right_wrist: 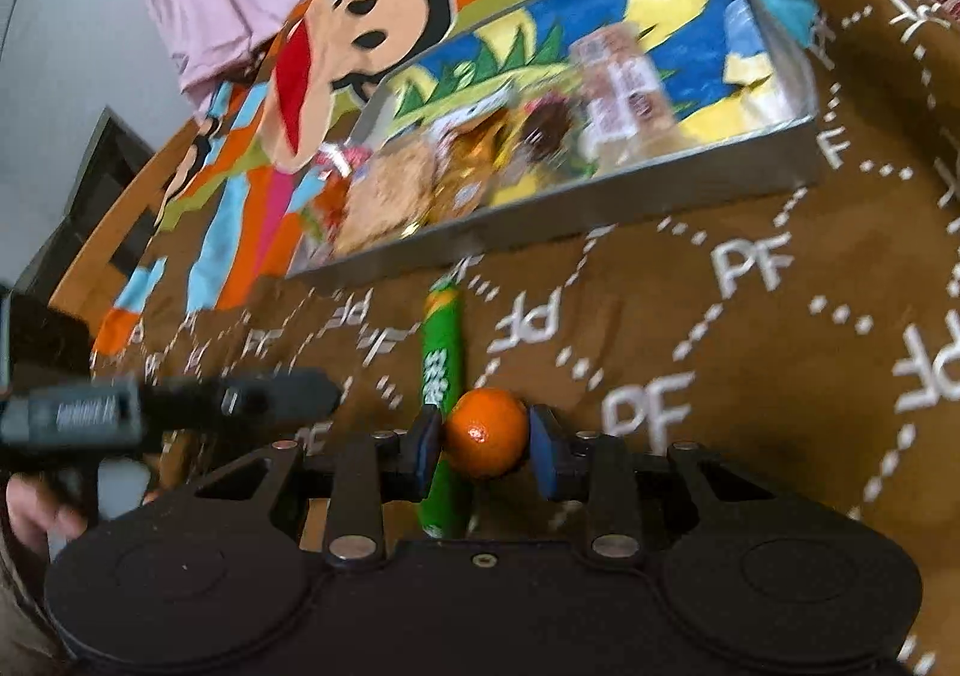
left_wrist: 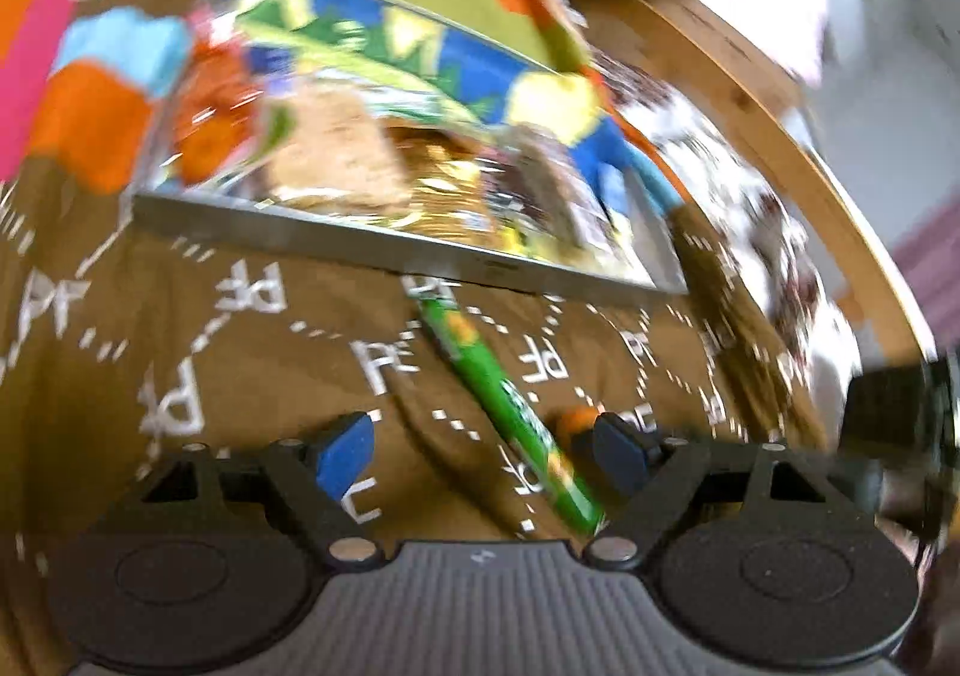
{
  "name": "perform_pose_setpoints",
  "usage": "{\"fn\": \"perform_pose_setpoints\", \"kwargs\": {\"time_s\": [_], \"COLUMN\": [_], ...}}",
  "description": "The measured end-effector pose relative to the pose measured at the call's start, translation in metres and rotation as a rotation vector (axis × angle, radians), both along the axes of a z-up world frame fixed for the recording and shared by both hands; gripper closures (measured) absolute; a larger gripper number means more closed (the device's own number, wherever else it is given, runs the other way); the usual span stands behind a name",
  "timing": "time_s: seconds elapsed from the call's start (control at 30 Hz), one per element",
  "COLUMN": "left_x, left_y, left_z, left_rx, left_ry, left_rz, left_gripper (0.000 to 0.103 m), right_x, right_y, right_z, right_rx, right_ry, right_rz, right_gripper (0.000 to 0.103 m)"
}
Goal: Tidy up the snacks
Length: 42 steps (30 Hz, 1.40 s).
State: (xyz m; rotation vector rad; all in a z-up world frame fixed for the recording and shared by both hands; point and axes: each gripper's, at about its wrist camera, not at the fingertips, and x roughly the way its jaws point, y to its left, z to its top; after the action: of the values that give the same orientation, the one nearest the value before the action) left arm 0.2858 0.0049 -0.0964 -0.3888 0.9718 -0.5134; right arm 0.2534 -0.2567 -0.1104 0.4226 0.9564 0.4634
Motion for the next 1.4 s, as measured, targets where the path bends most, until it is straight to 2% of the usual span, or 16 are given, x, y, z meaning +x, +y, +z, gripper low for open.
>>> {"fn": "perform_pose_setpoints", "kwargs": {"time_s": [0.07,0.13,0.27,0.43,0.7,0.77,0.9,0.97,1.03,1.13,1.27,1.4], "left_x": [-0.001,-0.001,-0.003,-0.006,0.007,0.005,-0.012,-0.022,-0.029,-0.032,-0.023,-0.009], "left_y": [0.004,0.001,-0.010,-0.031,-0.053,-0.062,-0.091,-0.101,-0.104,-0.102,-0.092,-0.082], "left_z": [0.000,0.003,0.010,0.009,-0.014,-0.015,-0.015,-0.015,-0.013,-0.010,-0.014,-0.020], "left_rx": [-0.020,-0.009,0.025,0.066,0.138,0.197,0.411,0.467,0.462,0.408,0.331,0.276], "left_ry": [0.005,-0.012,-0.075,-0.152,-0.093,-0.116,-0.230,-0.271,-0.268,-0.228,-0.174,-0.119], "left_rz": [0.029,0.032,0.032,-0.019,-0.062,-0.080,-0.169,-0.216,-0.242,-0.255,-0.206,-0.132], "left_gripper": [0.019,0.019,0.020,0.020,0.028,0.030,0.042,0.046,0.050,0.050,0.052,0.062], "right_x": [-0.009,-0.017,-0.022,-0.014,0.006,0.008,0.007,0.004,0.002,0.000,-0.001,0.001], "right_y": [0.007,0.011,0.010,0.003,-0.006,-0.004,-0.004,-0.005,-0.007,-0.008,-0.007,-0.006], "right_z": [0.002,0.006,0.016,0.018,0.009,0.009,0.009,0.010,0.012,0.012,0.011,0.008], "right_rx": [-0.004,-0.031,-0.150,-0.287,-0.300,-0.304,-0.313,-0.312,-0.312,-0.311,-0.317,-0.313], "right_ry": [0.001,-0.011,-0.070,-0.114,-0.122,-0.124,-0.121,-0.114,-0.108,-0.096,-0.095,-0.092], "right_rz": [0.018,0.028,-0.020,-0.071,-0.093,-0.090,-0.087,-0.091,-0.093,-0.091,-0.085,-0.080], "right_gripper": [0.069,0.069,0.069,0.069,0.069,0.069,0.069,0.069,0.069,0.069,0.068,0.068]}}
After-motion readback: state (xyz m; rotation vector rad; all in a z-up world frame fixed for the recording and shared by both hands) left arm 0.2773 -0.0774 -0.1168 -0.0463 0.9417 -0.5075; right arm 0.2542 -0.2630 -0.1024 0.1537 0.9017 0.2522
